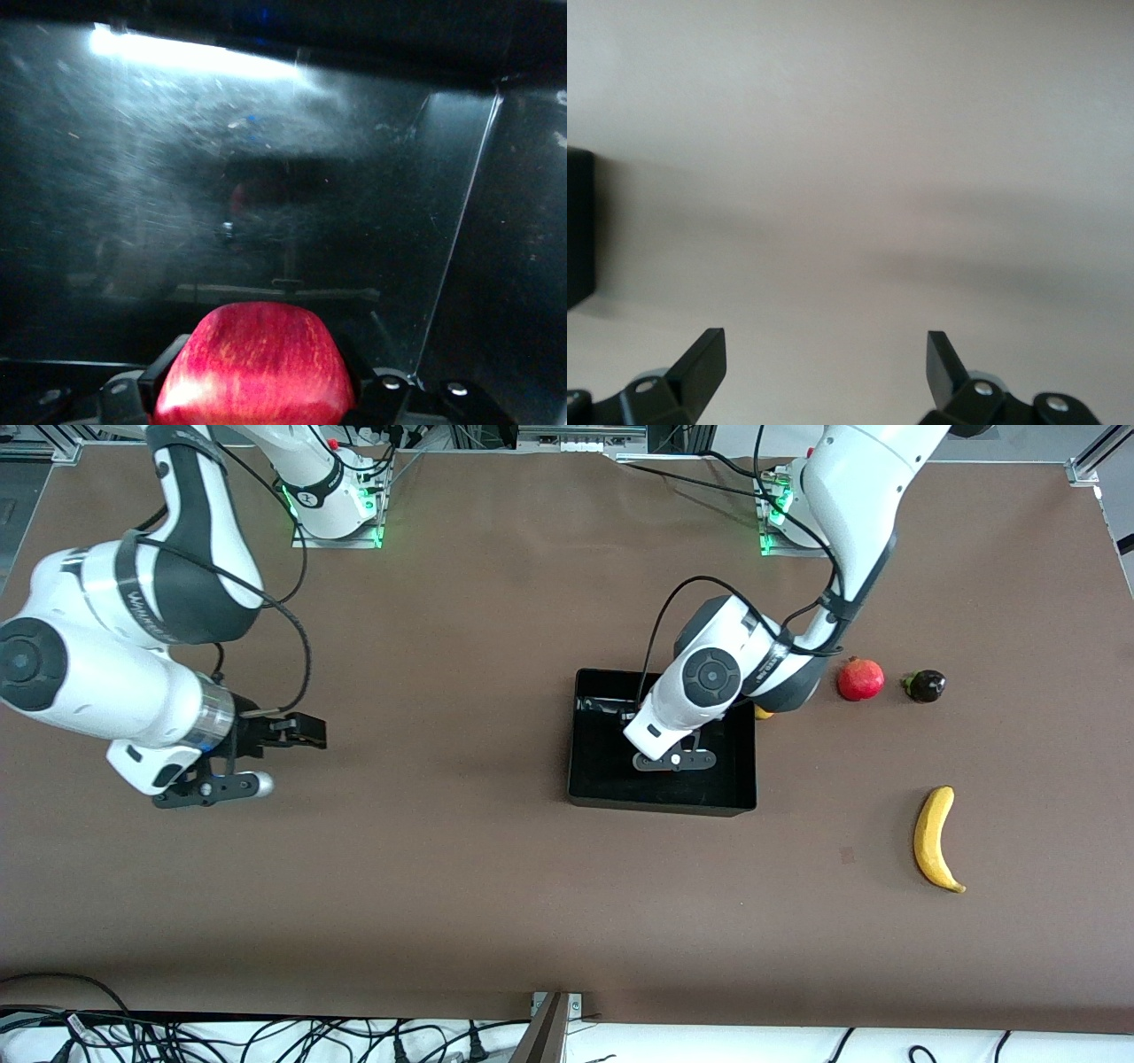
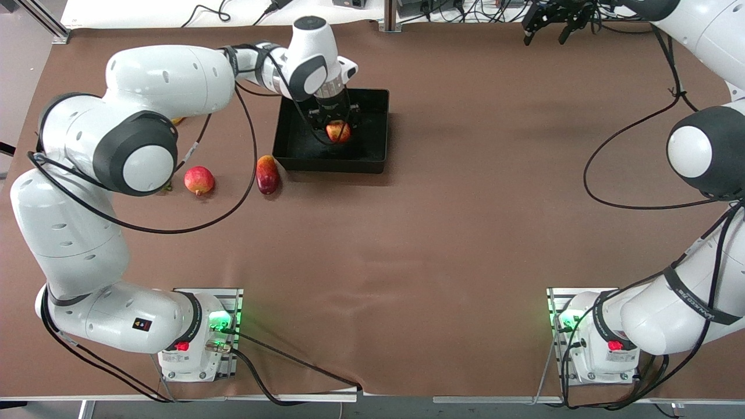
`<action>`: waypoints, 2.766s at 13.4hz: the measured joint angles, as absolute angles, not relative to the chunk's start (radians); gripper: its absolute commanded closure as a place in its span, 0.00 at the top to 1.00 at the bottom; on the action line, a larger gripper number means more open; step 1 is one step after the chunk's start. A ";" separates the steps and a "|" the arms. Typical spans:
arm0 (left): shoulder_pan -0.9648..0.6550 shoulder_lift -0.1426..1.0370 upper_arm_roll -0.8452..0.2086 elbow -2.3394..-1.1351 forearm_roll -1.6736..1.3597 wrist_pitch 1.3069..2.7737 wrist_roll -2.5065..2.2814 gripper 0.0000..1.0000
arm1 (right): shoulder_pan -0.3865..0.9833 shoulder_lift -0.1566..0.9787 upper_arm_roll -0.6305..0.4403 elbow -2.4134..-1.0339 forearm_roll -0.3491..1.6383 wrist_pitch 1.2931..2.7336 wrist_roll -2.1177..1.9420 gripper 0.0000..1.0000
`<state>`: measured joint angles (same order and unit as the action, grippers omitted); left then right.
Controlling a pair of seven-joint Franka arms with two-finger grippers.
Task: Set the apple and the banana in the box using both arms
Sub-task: 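Lower the apple into the box with the left gripper while the right gripper withdraws, then move the left gripper over the yellow banana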
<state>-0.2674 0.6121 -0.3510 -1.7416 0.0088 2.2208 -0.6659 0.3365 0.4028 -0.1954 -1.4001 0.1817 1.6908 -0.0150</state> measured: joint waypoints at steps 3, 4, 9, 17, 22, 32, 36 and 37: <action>-0.283 0.637 -0.353 -1.785 0.009 2.290 -0.682 0.00 | 0.350 0.374 -0.196 -1.399 0.180 1.664 -0.017 1.00; -0.287 0.644 -0.353 -1.794 0.009 2.298 -0.684 0.00 | 0.350 0.368 -0.201 -1.399 0.180 1.645 -0.017 1.00; -0.291 0.688 -0.353 -1.807 0.009 2.344 -0.685 0.41 | 0.349 0.316 -0.282 -1.372 0.179 1.522 -0.022 1.00; -0.289 0.689 -0.353 -1.802 0.009 2.351 -0.720 1.00 | 0.217 0.256 -0.262 -1.335 0.073 1.439 -0.041 1.00; -0.258 0.597 -0.351 -1.755 0.009 2.200 -0.739 1.00 | -0.110 0.040 0.080 -1.600 0.001 1.621 -0.038 1.00; 0.107 0.512 -0.309 -1.704 0.214 2.027 -0.255 1.00 | -0.078 0.005 0.034 -1.615 0.000 1.634 -0.040 1.00; 0.208 0.541 -0.206 -1.658 0.217 2.088 0.056 1.00 | -0.073 0.012 0.030 -1.616 0.000 1.623 -0.038 1.00; 0.242 0.560 -0.198 -1.641 0.217 2.109 0.138 1.00 | -0.073 0.013 0.029 -1.616 0.000 1.617 -0.038 1.00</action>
